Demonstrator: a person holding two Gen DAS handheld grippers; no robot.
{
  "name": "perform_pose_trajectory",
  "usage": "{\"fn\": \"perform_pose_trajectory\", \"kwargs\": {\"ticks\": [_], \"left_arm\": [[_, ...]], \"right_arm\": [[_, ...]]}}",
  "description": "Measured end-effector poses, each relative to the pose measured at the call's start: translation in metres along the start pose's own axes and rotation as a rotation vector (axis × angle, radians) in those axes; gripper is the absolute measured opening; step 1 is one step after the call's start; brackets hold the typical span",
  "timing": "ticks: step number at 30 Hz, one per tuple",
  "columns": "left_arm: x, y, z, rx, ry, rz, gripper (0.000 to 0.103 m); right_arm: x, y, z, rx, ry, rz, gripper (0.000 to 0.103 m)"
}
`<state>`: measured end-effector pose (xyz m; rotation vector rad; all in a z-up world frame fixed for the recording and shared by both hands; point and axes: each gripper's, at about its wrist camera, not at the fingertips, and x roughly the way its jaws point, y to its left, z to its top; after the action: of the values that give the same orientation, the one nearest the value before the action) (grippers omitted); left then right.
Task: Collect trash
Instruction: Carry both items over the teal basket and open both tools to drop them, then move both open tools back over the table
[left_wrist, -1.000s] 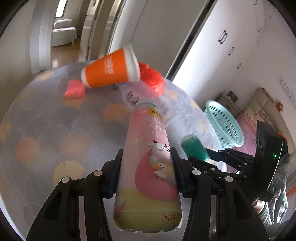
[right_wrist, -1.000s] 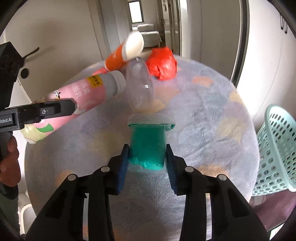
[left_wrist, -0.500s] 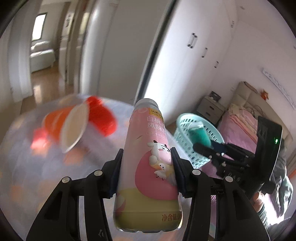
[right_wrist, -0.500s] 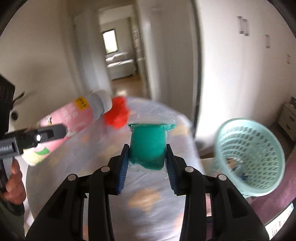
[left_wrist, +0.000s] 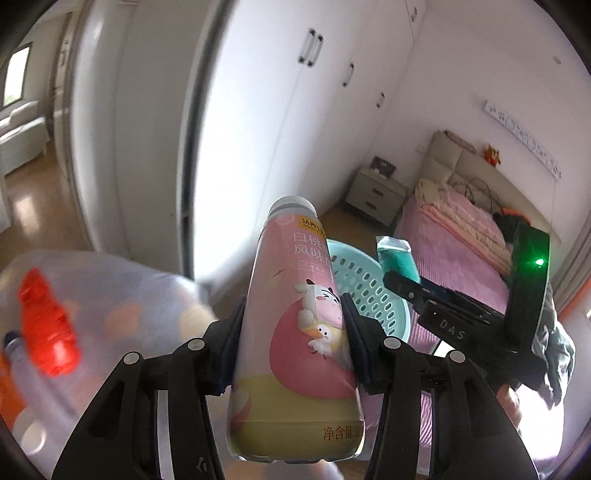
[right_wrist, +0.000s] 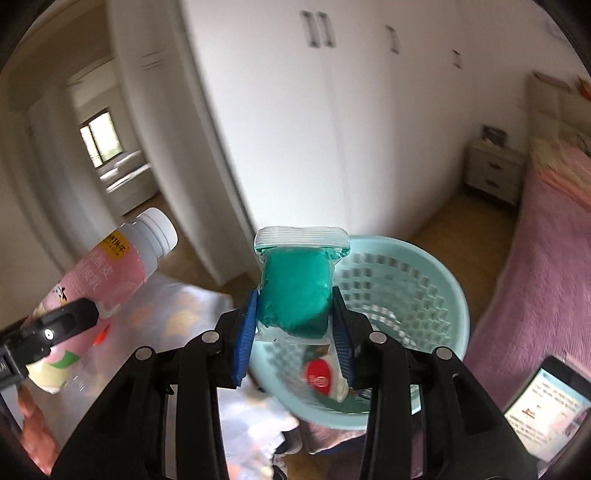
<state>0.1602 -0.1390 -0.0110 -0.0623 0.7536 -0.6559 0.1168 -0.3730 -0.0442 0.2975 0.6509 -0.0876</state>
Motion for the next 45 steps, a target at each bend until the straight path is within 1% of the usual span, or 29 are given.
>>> {"fn": "perform_pose_trajectory", "kwargs": {"ticks": [3, 4, 5, 7, 10, 12, 13, 15, 16, 18, 20, 24, 29, 32, 35, 36, 37, 38, 40, 41, 42, 45], "left_arm": [[0.039, -0.011, 0.007, 0.005, 0.052, -0.025, 0.047], [0.055, -0.015, 0.009, 0.017, 0.081, -0.026, 0.047], [0.071, -0.018, 0.009, 0.027, 0.109, -0.006, 0.047], [0.093, -0.023, 0.006, 0.038, 0.151, 0.012, 0.047], [0.121, -0.027, 0.005, 0.03, 0.202, -0.008, 0.048], [0.13, -0.033, 0.007, 0.049, 0.197, 0.007, 0.048], [0.13, -0.032, 0.009, 0.056, 0.187, 0.017, 0.053], [0.131, -0.036, 0.013, 0.061, 0.18, 0.037, 0.064], [0.13, -0.037, 0.014, 0.059, 0.175, 0.039, 0.064], [0.126, -0.036, 0.015, 0.054, 0.17, 0.039, 0.064], [0.118, -0.036, 0.013, 0.054, 0.165, 0.041, 0.064], [0.101, -0.031, 0.008, 0.043, 0.149, 0.05, 0.064], [0.063, -0.019, 0.0, 0.022, 0.102, 0.068, 0.064], [0.037, -0.014, -0.003, 0.02, 0.065, 0.096, 0.064], [-0.002, 0.001, -0.008, 0.007, 0.016, 0.138, 0.064], [-0.015, 0.006, -0.009, -0.002, 0.004, 0.153, 0.067], [-0.025, 0.012, -0.011, -0.01, -0.004, 0.174, 0.07], [-0.038, 0.021, -0.014, -0.017, -0.014, 0.214, 0.07], [-0.06, 0.035, -0.02, -0.035, -0.03, 0.263, 0.07], [-0.073, 0.045, -0.025, -0.056, -0.04, 0.282, 0.07], [-0.081, 0.053, -0.027, -0.072, -0.046, 0.296, 0.07], [-0.115, 0.089, -0.04, -0.149, -0.077, 0.383, 0.07]], "right_arm": [[0.018, -0.024, 0.004, 0.052, 0.049, -0.065, 0.035], [0.023, -0.029, 0.004, 0.059, 0.065, -0.073, 0.035], [0.034, -0.037, 0.005, 0.068, 0.099, -0.08, 0.035], [0.043, -0.044, 0.005, 0.078, 0.123, -0.091, 0.035], [0.057, -0.054, 0.005, 0.106, 0.157, -0.096, 0.035], [0.06, -0.058, 0.003, 0.119, 0.164, -0.101, 0.036], [0.063, -0.06, 0.004, 0.125, 0.167, -0.106, 0.037], [0.067, -0.065, 0.005, 0.142, 0.174, -0.094, 0.042], [0.068, -0.068, 0.006, 0.153, 0.174, -0.096, 0.046], [0.068, -0.083, 0.009, 0.169, 0.171, -0.101, 0.047], [0.066, -0.088, 0.01, 0.175, 0.169, -0.097, 0.047], [0.056, -0.084, 0.004, 0.181, 0.164, -0.091, 0.047], [0.046, -0.073, 0.001, 0.164, 0.145, -0.064, 0.047], [0.035, -0.048, -0.001, 0.138, 0.126, -0.034, 0.047], [0.025, -0.018, 0.002, 0.091, 0.105, 0.013, 0.047], [0.024, -0.01, 0.002, 0.077, 0.1, 0.028, 0.047], [0.02, 0.004, 0.003, 0.051, 0.09, 0.05, 0.047], [0.017, 0.016, 0.004, 0.029, 0.083, 0.066, 0.047], [0.013, 0.039, 0.004, -0.004, 0.074, 0.103, 0.047], [0.011, 0.057, 0.003, -0.034, 0.07, 0.14, 0.047], [0.009, 0.067, 0.002, -0.052, 0.068, 0.161, 0.047], [0.007, 0.107, -0.006, -0.117, 0.055, 0.226, 0.048]]}}
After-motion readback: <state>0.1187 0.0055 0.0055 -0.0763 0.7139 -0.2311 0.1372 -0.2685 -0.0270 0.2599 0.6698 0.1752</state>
